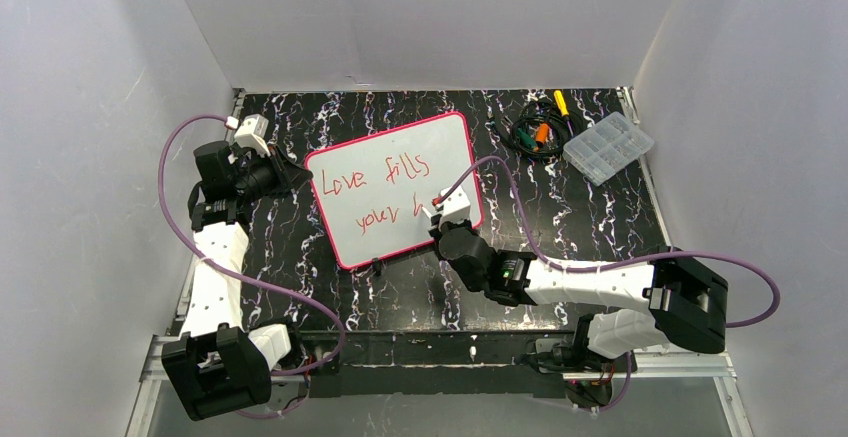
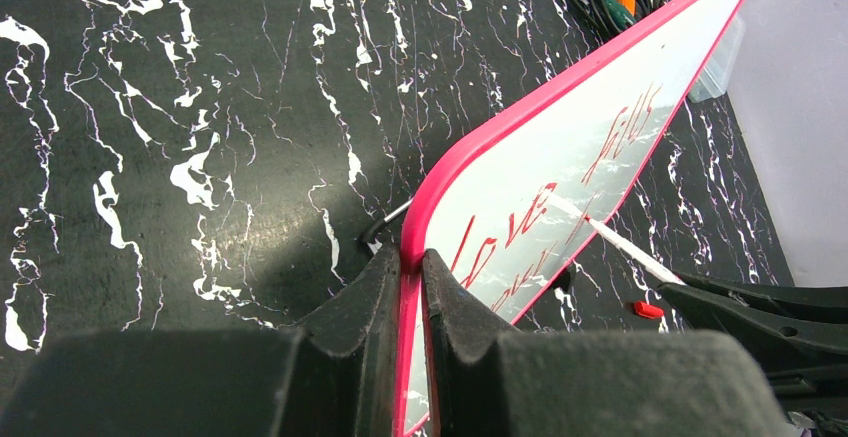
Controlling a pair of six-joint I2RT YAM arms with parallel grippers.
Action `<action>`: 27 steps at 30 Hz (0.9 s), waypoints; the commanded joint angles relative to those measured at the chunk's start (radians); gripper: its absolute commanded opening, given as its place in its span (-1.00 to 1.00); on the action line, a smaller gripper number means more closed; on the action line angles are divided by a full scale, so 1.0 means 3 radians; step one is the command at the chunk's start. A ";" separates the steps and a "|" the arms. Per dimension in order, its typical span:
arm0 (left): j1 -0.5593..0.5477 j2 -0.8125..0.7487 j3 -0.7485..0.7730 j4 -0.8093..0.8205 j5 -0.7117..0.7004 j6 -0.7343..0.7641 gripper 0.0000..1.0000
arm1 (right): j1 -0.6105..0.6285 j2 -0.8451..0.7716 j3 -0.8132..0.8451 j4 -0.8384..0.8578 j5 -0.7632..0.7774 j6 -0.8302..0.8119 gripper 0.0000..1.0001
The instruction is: Write a sentence on the whiteboard
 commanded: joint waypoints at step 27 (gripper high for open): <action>0.0000 -0.0081 -0.0044 -0.0021 0.0075 -0.0007 -0.96 | -0.0161 -0.0321 -0.0028 0.0068 -0.0152 -0.0120 -0.97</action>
